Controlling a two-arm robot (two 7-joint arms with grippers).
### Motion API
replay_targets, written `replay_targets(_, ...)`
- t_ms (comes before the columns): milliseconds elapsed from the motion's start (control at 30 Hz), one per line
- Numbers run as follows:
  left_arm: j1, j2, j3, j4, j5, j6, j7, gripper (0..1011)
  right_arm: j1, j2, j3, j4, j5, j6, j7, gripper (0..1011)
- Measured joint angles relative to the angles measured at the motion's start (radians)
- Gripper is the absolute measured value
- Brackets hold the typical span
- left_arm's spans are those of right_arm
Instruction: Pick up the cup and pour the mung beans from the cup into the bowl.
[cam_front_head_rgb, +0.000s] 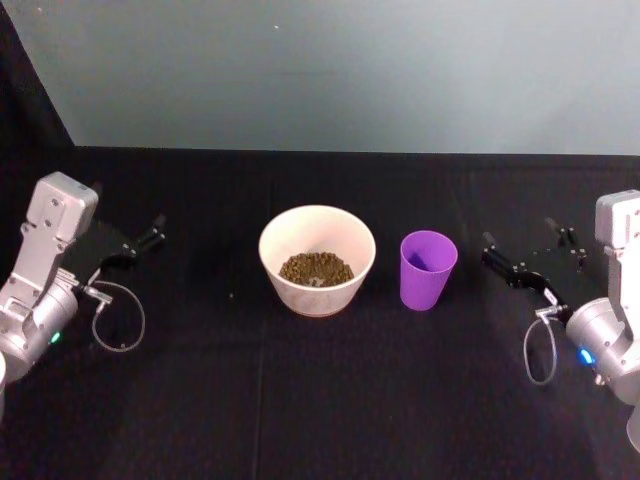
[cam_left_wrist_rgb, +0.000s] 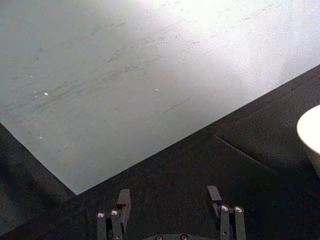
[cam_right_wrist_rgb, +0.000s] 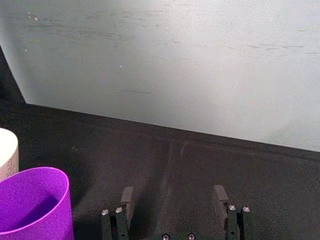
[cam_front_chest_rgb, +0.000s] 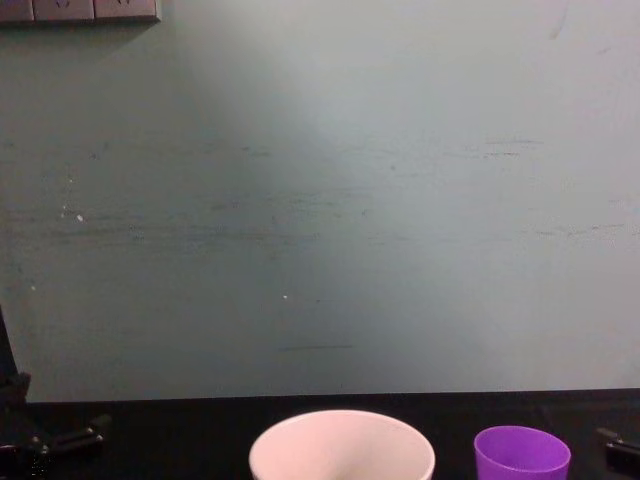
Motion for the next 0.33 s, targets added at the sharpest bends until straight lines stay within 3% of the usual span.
replay_targets(333,0.000,0.000,0.000,0.000,0.000,0.000,0.000,1000,0.000,0.000,0.000,0.000,0.000,0.000,0.001,1003)
